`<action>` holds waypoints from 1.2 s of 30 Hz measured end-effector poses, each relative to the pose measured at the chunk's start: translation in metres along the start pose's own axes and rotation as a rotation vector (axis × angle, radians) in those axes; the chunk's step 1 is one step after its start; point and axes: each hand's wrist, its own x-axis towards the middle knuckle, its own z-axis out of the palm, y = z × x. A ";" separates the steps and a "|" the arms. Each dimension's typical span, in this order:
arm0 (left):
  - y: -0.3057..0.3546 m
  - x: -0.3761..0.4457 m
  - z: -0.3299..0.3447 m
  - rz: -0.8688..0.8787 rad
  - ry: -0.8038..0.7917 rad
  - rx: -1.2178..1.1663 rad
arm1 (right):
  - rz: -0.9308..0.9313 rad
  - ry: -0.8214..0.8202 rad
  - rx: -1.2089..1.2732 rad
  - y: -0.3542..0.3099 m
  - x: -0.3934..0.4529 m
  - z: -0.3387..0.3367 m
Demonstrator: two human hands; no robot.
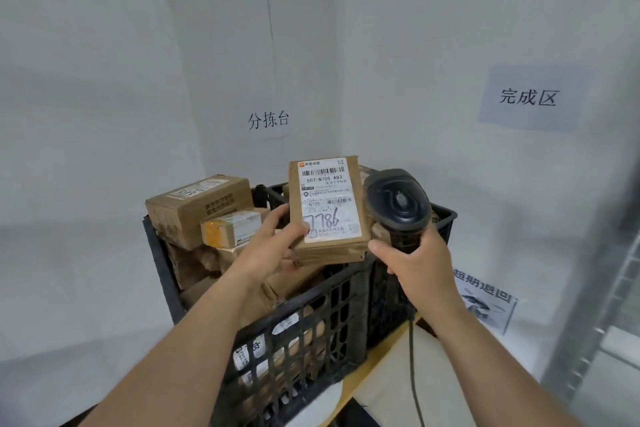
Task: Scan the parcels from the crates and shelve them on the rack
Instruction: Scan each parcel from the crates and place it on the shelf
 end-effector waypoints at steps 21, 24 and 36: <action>0.085 -0.070 0.285 0.450 -0.609 0.262 | -0.061 0.551 -0.038 0.019 -0.075 -0.284; 0.103 -0.092 0.341 0.560 -0.570 0.243 | -0.081 0.601 -0.055 0.016 -0.090 -0.341; 0.150 -0.160 0.520 0.602 -0.603 0.027 | -0.127 0.767 -0.158 0.020 -0.135 -0.522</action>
